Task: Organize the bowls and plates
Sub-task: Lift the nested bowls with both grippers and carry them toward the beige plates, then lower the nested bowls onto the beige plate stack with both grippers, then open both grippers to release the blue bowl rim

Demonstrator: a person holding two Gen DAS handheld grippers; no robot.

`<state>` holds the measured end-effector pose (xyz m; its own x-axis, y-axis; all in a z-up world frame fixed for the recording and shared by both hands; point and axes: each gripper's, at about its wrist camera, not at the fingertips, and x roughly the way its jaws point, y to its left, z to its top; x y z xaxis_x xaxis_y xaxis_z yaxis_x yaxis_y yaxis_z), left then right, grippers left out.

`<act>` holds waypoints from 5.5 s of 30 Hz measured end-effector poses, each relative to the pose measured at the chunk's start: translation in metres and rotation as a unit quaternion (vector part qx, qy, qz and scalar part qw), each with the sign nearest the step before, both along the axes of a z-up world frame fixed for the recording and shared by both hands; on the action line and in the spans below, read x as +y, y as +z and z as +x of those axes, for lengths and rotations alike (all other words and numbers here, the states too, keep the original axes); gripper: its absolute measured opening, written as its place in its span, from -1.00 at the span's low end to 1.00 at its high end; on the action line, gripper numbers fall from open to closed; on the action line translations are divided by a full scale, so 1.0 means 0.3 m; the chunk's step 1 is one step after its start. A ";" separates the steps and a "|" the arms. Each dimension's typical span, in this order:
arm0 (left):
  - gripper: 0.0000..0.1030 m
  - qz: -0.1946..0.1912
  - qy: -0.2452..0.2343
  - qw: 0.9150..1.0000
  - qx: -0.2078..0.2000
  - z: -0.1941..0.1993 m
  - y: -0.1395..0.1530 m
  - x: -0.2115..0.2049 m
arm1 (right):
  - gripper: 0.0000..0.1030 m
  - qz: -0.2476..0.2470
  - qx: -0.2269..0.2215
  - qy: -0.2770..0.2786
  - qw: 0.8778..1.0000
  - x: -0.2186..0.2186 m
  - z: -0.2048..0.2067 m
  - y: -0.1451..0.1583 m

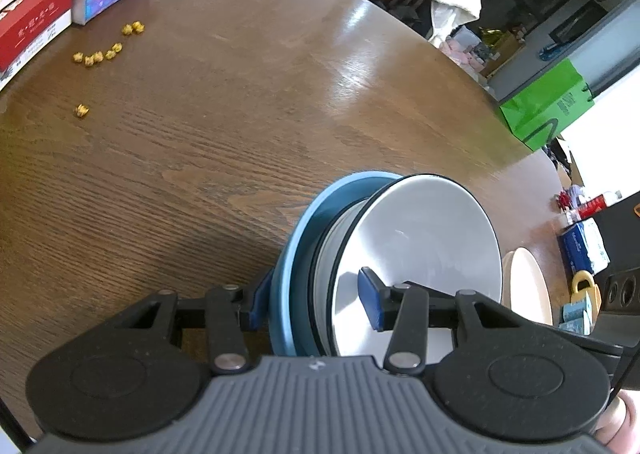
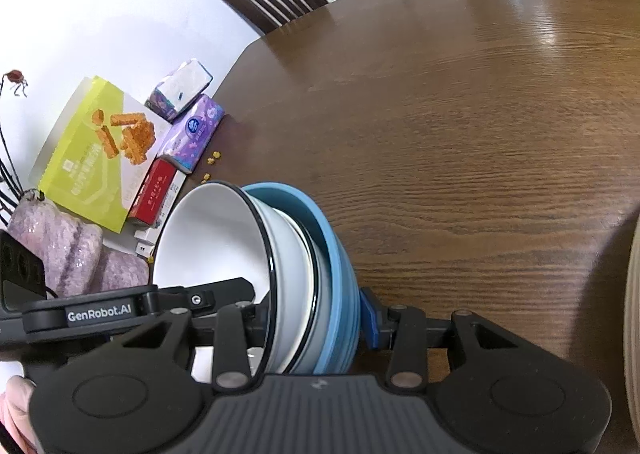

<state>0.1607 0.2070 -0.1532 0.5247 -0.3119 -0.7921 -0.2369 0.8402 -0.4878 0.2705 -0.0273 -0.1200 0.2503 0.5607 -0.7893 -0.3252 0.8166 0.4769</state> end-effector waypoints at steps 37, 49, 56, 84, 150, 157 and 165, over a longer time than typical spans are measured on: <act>-0.12 -0.012 -0.070 0.997 -0.025 0.038 0.126 -0.247 | -0.24 -0.003 -0.034 -0.081 0.996 -0.293 -0.089 0.152; -0.12 -0.015 -0.097 0.995 -0.027 0.135 0.133 -0.384 | -0.24 -0.006 -0.039 -0.105 0.994 -0.422 -0.026 0.171; -0.12 -0.017 -0.119 0.992 -0.028 0.194 0.133 -0.474 | -0.24 -0.007 -0.043 -0.127 0.991 -0.504 0.007 0.179; -0.12 -0.019 -0.188 0.982 -0.019 0.324 0.086 -0.789 | -0.24 -0.013 -0.034 -0.207 0.978 -0.732 0.058 0.139; 1.00 0.056 -0.164 0.975 -0.138 0.114 0.280 -0.701 | 1.00 -0.083 -0.134 -0.262 0.952 -0.776 -0.119 0.323; 1.00 0.077 -0.152 0.972 -0.164 0.019 0.322 -0.619 | 1.00 -0.121 -0.169 -0.271 0.940 -0.700 -0.221 0.371; 1.00 0.106 -0.157 0.962 -0.198 -0.094 0.356 -0.570 | 1.00 -0.148 -0.186 -0.274 0.932 -0.610 -0.362 0.396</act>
<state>0.1326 0.0360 -0.0462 0.7044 -0.3577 -0.6131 0.2143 0.9306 -0.2968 0.1619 -0.2103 -0.0012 0.7218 0.0396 -0.6910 0.0821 0.9864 0.1423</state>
